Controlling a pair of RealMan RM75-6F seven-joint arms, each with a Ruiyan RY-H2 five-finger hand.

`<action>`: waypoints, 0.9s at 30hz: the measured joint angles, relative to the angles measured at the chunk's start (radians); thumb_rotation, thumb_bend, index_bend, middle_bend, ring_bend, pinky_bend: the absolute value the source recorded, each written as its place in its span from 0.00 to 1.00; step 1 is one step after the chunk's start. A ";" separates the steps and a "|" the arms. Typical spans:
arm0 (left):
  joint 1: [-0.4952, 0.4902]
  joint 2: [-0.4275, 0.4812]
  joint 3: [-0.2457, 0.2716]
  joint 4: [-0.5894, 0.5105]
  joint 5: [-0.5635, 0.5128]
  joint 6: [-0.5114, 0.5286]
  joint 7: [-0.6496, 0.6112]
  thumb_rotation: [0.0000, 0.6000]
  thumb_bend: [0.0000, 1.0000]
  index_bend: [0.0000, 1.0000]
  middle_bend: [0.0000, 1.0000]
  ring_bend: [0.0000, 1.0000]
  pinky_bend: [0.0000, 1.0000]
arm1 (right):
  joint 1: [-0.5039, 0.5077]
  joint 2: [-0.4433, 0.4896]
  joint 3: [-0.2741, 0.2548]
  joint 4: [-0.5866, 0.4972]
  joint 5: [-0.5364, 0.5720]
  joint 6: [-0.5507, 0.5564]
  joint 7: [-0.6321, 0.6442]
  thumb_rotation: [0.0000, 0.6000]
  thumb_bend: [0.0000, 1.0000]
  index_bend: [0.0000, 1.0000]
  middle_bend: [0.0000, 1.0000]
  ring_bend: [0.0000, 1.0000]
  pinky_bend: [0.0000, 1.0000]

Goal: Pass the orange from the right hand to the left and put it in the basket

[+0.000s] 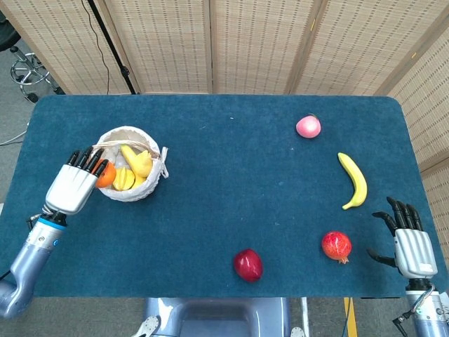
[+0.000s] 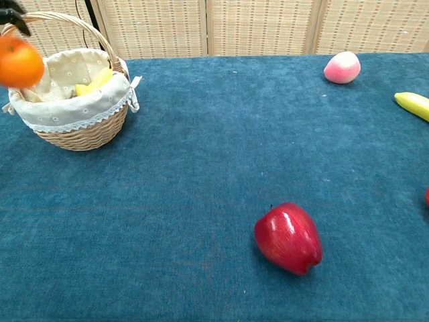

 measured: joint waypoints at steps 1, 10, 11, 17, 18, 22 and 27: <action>0.000 0.002 0.001 -0.006 0.001 -0.004 -0.006 1.00 0.04 0.05 0.01 0.01 0.11 | 0.000 0.000 0.000 0.001 0.001 -0.001 0.000 1.00 0.00 0.28 0.06 0.00 0.00; 0.006 0.022 -0.001 -0.050 0.027 0.005 -0.035 1.00 0.00 0.03 0.00 0.00 0.11 | 0.002 -0.002 0.001 0.004 0.003 -0.005 0.002 1.00 0.00 0.28 0.06 0.00 0.00; 0.010 0.024 -0.001 -0.058 0.033 0.015 -0.038 1.00 0.00 0.03 0.00 0.00 0.11 | 0.002 -0.002 0.000 0.003 0.002 -0.006 0.002 1.00 0.00 0.28 0.06 0.00 0.00; 0.059 0.044 0.002 -0.130 0.050 0.087 -0.095 1.00 0.00 0.03 0.00 0.00 0.11 | 0.010 -0.009 -0.004 0.004 -0.003 -0.020 -0.002 1.00 0.00 0.26 0.06 0.00 0.00; 0.071 0.048 0.004 -0.140 0.050 0.099 -0.106 1.00 0.00 0.03 0.00 0.00 0.11 | 0.011 -0.010 -0.005 0.004 -0.004 -0.022 -0.006 1.00 0.00 0.25 0.06 0.00 0.00; 0.127 0.063 0.014 -0.179 0.037 0.144 -0.156 1.00 0.00 0.01 0.00 0.00 0.11 | 0.016 -0.018 -0.008 0.005 -0.009 -0.027 -0.033 1.00 0.00 0.22 0.06 0.00 0.00; 0.204 0.080 0.027 -0.208 -0.010 0.188 -0.246 1.00 0.00 0.00 0.00 0.00 0.11 | 0.019 -0.024 -0.012 0.004 -0.013 -0.030 -0.054 1.00 0.00 0.22 0.06 0.00 0.00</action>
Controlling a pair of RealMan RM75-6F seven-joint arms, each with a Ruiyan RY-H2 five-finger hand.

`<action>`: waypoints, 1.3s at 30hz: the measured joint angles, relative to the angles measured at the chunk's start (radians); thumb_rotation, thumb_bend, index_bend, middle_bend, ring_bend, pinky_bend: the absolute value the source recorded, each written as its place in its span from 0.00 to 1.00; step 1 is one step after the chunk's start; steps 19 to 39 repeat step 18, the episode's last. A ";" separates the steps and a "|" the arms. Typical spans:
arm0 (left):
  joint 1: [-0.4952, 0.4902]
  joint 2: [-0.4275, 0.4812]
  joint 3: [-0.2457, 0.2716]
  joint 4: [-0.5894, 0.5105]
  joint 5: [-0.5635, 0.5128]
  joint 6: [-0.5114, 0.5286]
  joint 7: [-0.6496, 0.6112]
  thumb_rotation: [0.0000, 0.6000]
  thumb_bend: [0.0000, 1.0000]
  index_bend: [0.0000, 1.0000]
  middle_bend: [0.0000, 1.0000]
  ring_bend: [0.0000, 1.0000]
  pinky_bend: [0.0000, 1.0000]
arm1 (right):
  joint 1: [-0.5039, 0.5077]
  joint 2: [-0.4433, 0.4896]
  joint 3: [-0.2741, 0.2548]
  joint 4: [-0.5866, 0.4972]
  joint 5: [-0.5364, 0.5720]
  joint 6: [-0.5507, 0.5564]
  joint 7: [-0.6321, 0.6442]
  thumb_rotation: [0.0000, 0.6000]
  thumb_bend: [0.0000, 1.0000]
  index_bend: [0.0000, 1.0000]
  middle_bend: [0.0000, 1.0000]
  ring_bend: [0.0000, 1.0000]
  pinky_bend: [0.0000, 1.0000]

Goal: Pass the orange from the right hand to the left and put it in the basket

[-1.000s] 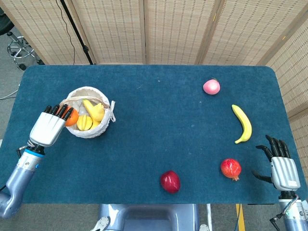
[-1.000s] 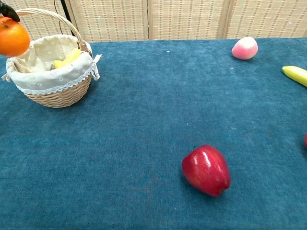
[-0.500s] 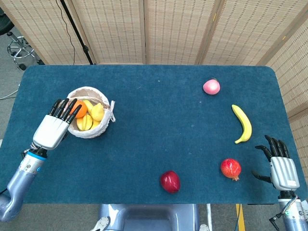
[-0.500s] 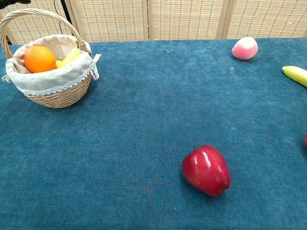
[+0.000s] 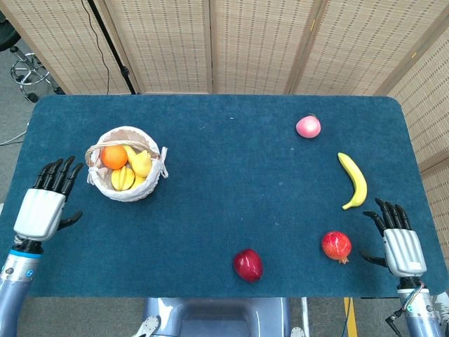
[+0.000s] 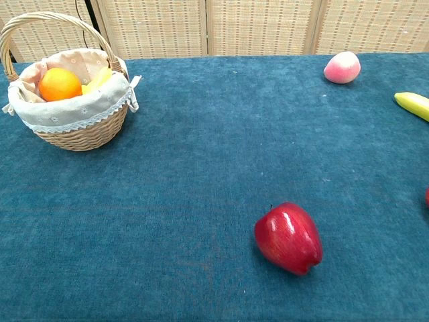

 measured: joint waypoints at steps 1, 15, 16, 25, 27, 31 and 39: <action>0.015 0.002 0.003 -0.002 -0.009 0.006 -0.015 1.00 0.00 0.00 0.00 0.00 0.11 | 0.000 0.000 -0.001 -0.001 -0.001 0.000 -0.004 1.00 0.00 0.22 0.06 0.00 0.00; 0.125 -0.052 0.037 0.135 -0.059 0.015 -0.180 1.00 0.00 0.00 0.00 0.00 0.11 | 0.017 -0.016 -0.002 -0.027 -0.016 -0.004 -0.082 1.00 0.00 0.18 0.06 0.00 0.00; 0.128 -0.058 0.036 0.148 -0.060 0.014 -0.190 1.00 0.00 0.00 0.00 0.00 0.11 | 0.017 -0.018 -0.003 -0.030 -0.019 -0.003 -0.089 1.00 0.00 0.18 0.06 0.00 0.00; 0.134 -0.071 0.035 0.178 -0.060 0.011 -0.210 1.00 0.00 0.00 0.00 0.00 0.11 | 0.018 -0.019 -0.004 -0.034 -0.022 0.000 -0.100 1.00 0.00 0.18 0.06 0.00 0.00; 0.134 -0.071 0.035 0.178 -0.060 0.011 -0.210 1.00 0.00 0.00 0.00 0.00 0.11 | 0.018 -0.019 -0.004 -0.034 -0.022 0.000 -0.100 1.00 0.00 0.18 0.06 0.00 0.00; 0.134 -0.071 0.035 0.178 -0.060 0.011 -0.210 1.00 0.00 0.00 0.00 0.00 0.11 | 0.018 -0.019 -0.004 -0.034 -0.022 0.000 -0.100 1.00 0.00 0.18 0.06 0.00 0.00; 0.134 -0.071 0.035 0.178 -0.060 0.011 -0.210 1.00 0.00 0.00 0.00 0.00 0.11 | 0.018 -0.019 -0.004 -0.034 -0.022 0.000 -0.100 1.00 0.00 0.18 0.06 0.00 0.00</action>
